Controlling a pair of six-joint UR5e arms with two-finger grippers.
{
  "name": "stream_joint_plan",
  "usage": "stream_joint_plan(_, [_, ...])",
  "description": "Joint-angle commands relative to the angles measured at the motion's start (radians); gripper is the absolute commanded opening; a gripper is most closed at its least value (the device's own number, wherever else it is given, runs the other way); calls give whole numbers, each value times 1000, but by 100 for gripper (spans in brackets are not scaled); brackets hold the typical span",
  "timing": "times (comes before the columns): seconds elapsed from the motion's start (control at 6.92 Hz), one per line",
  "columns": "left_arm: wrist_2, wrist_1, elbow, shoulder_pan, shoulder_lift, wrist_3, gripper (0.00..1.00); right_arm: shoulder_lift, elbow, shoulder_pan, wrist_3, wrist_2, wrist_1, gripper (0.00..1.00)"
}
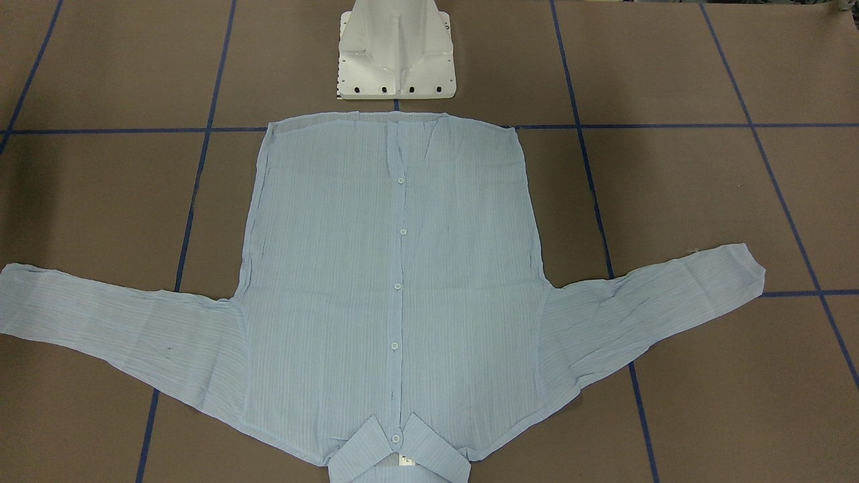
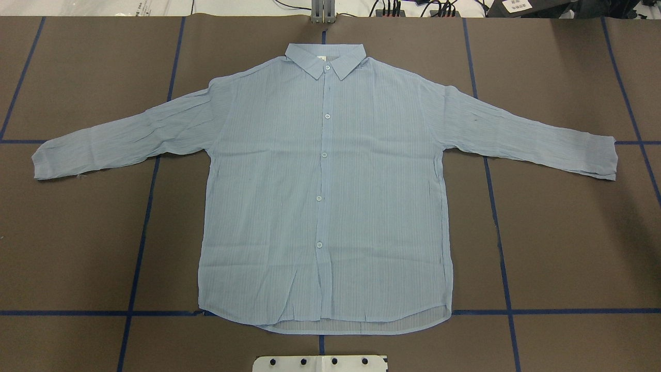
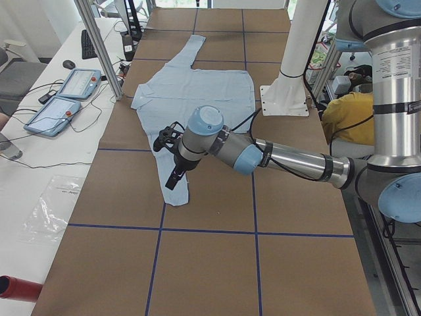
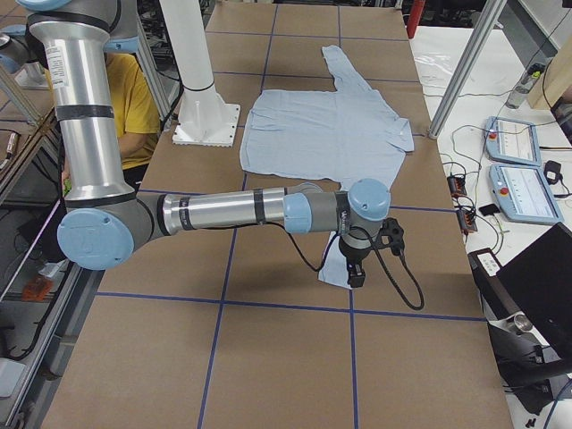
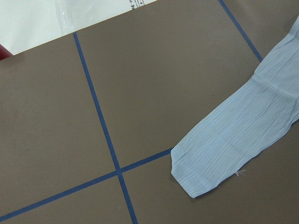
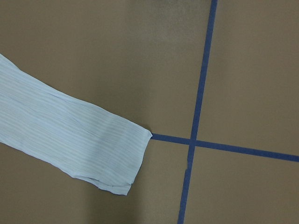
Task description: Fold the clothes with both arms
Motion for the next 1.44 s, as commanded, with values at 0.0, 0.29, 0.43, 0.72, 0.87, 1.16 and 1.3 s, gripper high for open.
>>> stream_joint_plan(0.0, [-13, 5, 48, 0, -39, 0, 100, -12, 1, -3, 9, 0, 3, 100])
stream_joint_plan(0.29, [3, 5, 48, 0, -23, 0, 100, -8, -83, -9, 14, 13, 71, 100])
stream_joint_plan(0.43, [43, 5, 45, 0, -9, 0, 100, -14, -148, -12, 17, 43, 238, 100])
stream_joint_plan(0.72, [55, 2, 54, 2, -7, 3, 100, 13, -269, -137, 120, 45, 391, 100])
stream_joint_plan(0.87, [98, 1, 44, 3, -9, 0, 100, 56, -273, -198, 246, 56, 409, 100])
stream_joint_plan(1.16, [118, -4, 48, 5, -15, 0, 100, 49, -287, -220, 344, 47, 413, 99])
stream_joint_plan(1.3, [117, -4, 54, 6, -18, 0, 100, 56, -307, -224, 348, 43, 413, 98])
